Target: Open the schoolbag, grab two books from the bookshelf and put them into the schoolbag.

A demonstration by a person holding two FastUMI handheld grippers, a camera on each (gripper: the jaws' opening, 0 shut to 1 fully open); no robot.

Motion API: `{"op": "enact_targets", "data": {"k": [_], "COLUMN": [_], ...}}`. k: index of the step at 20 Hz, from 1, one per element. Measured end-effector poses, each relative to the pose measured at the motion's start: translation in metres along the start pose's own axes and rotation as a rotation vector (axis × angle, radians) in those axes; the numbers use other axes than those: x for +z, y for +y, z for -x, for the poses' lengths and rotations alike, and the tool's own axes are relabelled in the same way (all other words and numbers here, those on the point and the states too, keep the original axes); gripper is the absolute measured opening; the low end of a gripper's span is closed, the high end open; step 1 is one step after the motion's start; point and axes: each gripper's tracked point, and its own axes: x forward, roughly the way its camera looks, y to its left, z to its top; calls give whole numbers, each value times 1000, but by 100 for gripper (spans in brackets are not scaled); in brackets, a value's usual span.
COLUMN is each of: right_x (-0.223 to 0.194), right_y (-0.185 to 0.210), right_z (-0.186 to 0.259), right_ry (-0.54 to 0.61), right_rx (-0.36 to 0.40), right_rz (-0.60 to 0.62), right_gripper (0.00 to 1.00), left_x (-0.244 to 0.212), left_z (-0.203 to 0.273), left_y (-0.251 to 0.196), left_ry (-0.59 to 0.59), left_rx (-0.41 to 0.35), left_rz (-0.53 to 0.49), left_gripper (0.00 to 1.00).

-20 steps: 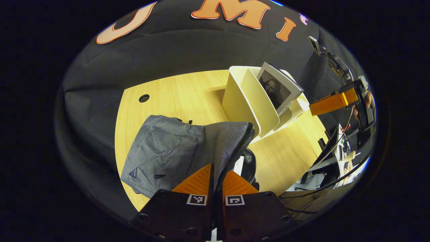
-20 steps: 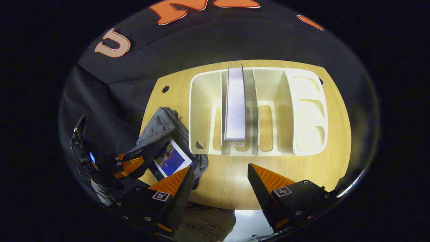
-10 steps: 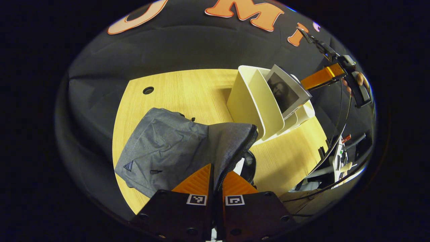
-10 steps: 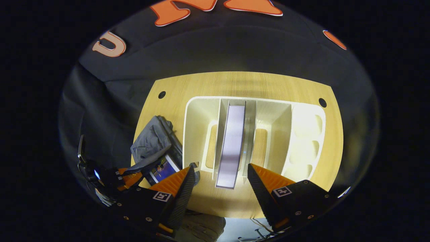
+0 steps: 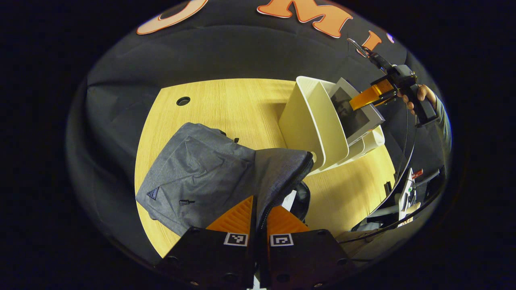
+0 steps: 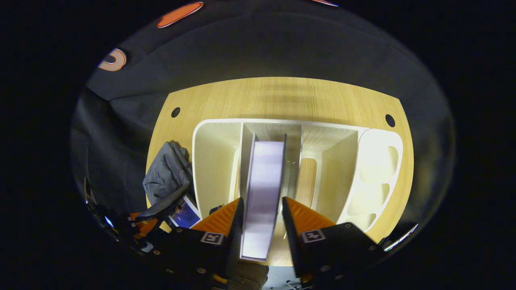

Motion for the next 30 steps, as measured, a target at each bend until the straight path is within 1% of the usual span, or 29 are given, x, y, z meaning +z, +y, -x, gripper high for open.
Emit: {"op": "enact_targets", "data": {"k": [1,2,5,8,14,22,26,29,30], "right_x": [3,2,-1,-1,-7,-30,-49,-66,-70], "right_y": [-8,-11,-14,-15,-14,-7,4,13,20], "right_z": [4,4,8,20,58,130,160,174,177], "right_ry": [-12,-12,-19,-52,-116,-234,-292,-329,-337], "right_rx": [-25,-34,-42,-45,-18,7,29,33,45], "right_rz": [-8,-18,-35,-36,-84,-149,-189,-218,-223], "right_gripper": [45,37,32,29,28,28,28,28,28], "left_x": [1,0,2,2,2,1,-2,-2,-3], "left_z": [1,0,-1,-2,2,5,7,9,9], "left_y": [0,0,-1,-3,-4,-5,-3,-2,1], "left_ry": [1,1,-2,-8,-28,-48,-45,-41,-43], "left_rx": [0,1,1,-3,-13,-49,-68,-87,-94], "left_rz": [1,0,-9,-11,-22,-46,-95,-128,-138], "left_gripper": [6,6,6,6,6,6,6,6,6]}}
